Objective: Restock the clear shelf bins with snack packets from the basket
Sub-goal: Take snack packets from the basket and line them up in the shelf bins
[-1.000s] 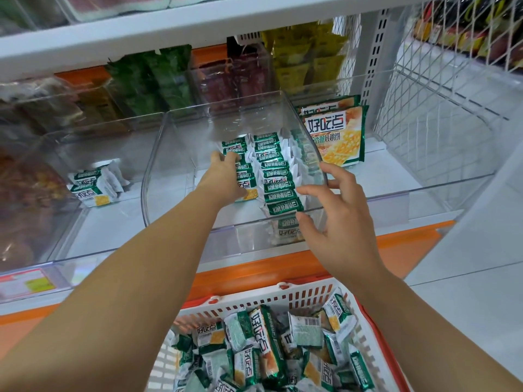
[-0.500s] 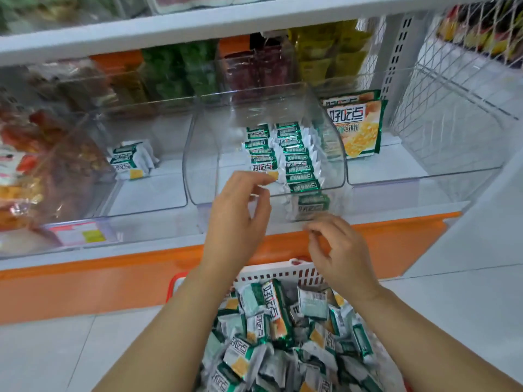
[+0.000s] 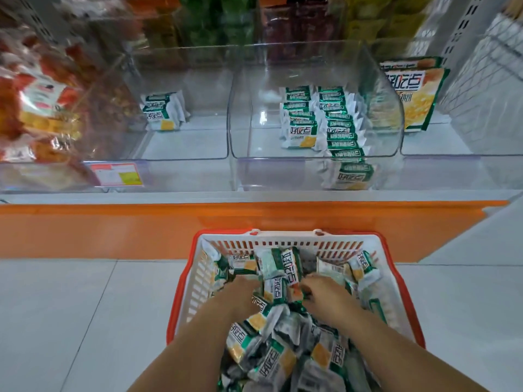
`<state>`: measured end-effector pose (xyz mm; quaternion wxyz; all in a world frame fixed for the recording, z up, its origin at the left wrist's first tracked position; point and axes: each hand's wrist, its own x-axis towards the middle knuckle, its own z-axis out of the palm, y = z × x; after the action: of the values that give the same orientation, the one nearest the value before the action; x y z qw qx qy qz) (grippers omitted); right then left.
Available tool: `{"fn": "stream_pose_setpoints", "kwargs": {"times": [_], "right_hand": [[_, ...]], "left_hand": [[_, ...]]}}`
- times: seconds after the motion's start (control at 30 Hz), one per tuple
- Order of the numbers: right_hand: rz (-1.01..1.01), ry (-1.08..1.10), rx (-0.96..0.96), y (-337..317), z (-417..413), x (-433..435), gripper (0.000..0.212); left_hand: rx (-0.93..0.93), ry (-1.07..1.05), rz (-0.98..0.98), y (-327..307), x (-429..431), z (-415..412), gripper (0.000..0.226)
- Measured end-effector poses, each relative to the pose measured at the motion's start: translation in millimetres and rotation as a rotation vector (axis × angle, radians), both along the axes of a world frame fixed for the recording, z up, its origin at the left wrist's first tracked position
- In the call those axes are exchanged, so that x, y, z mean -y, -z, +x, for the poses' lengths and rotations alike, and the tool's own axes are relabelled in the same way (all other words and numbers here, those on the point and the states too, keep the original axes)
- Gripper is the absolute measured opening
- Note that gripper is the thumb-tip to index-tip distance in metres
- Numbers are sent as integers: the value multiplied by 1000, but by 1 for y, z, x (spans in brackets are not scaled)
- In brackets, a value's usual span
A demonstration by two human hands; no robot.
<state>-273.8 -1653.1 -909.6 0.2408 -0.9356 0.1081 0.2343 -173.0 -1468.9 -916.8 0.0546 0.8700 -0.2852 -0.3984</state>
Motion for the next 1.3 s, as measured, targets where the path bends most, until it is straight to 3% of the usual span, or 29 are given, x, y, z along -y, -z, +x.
{"fn": "stream_pose_setpoints", "kwargs": {"times": [0.17,0.33,0.47,0.73,0.9,1.0,1.1,1.23,1.3], "right_hand": [[-75,45,67,9,10,-14,26],[-115,69,-50,17,18,-37,36],[-229,140,14,25,20,-56,42],[58,378,11,10,23,-52,36],[65,270,-30,-53,32,-18,45],[113,175,47,-107,32,-4,38],[122,100,162,-167,28,3,36],[72,150,432,-230,33,10,31],[66,184,584,-248,46,14,28]], "left_hand": [[4,1,65,14,-2,-4,71],[-17,-70,3,15,-1,-4,70],[-8,-94,-14,14,-1,-6,68],[-31,-95,9,0,3,-6,67],[-81,-149,-133,-58,18,11,58],[39,-225,-291,-109,18,24,37],[214,-411,-606,-159,13,28,7],[438,-798,-1026,-184,14,32,9],[515,-829,-1097,-183,14,33,18]]}}
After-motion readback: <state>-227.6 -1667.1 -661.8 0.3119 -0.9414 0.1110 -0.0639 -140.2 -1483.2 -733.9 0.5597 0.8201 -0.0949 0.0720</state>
